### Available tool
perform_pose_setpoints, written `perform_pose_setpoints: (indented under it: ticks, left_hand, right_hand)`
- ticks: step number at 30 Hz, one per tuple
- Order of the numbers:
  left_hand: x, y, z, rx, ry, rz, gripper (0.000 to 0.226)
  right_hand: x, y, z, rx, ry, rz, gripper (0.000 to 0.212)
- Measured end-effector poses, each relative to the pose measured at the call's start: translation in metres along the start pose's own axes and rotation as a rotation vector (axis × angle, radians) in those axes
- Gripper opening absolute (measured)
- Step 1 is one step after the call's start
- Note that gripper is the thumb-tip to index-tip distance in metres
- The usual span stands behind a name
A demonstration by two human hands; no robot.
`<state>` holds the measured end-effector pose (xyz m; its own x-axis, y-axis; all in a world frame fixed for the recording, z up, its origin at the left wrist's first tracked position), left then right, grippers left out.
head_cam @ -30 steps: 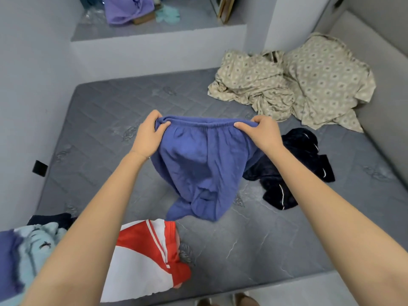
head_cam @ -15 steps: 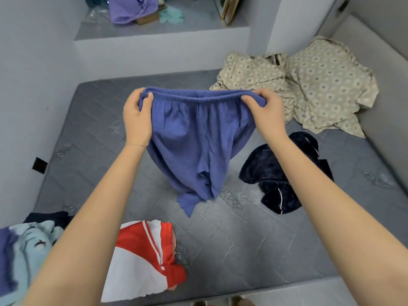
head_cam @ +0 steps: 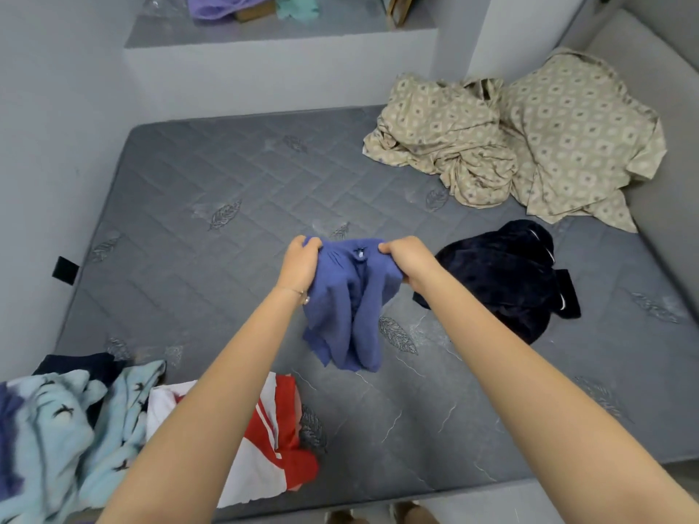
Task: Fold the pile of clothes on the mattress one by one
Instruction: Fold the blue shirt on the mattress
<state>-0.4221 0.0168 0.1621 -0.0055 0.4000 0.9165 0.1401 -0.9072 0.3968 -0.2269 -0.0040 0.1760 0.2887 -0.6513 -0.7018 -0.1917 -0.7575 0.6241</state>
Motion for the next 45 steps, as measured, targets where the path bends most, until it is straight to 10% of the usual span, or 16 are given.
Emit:
perform_pose_setpoints:
  ticks: [15, 24, 34, 40, 45]
  left_hand:
    - [-0.084, -0.011, -0.027, 0.082, 0.182, -0.445, 0.03]
    - [-0.056, 0.023, 0.017, -0.182, 0.199, -0.034, 0.015]
    - [-0.069, 0.045, 0.043, -0.763, -0.368, 0.236, 0.03]
    - [-0.044, 0.013, 0.011, -0.264, -0.07, 0.223, 0.016]
    - [-0.028, 0.007, 0.02, -0.499, -0.098, 0.016, 0.03]
  right_hand:
    - [0.057, -0.005, 0.024, -0.029, -0.145, 0.144, 0.023]
    - [0.065, -0.008, 0.059, -0.016, -0.284, 0.144, 0.025]
    - [0.069, -0.011, 0.051, 0.026, -0.198, 0.129, 0.029]
    - [0.047, 0.002, 0.042, -0.005, -0.137, -0.16, 0.011]
    - [0.023, 0.024, 0.034, -0.243, -0.098, -0.331, 0.021]
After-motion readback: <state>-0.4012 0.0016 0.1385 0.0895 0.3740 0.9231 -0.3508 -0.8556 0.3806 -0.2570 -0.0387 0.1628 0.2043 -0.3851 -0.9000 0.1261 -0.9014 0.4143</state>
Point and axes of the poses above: each hand's wrist, its own y-axis away from the middle knuckle, its own z-axis out of the palm, x = y × z, the point moved 6 cm from there along -y, towards the middle knuckle, and after that the axes turned 9 degrees about y, right-handed, at the moved point
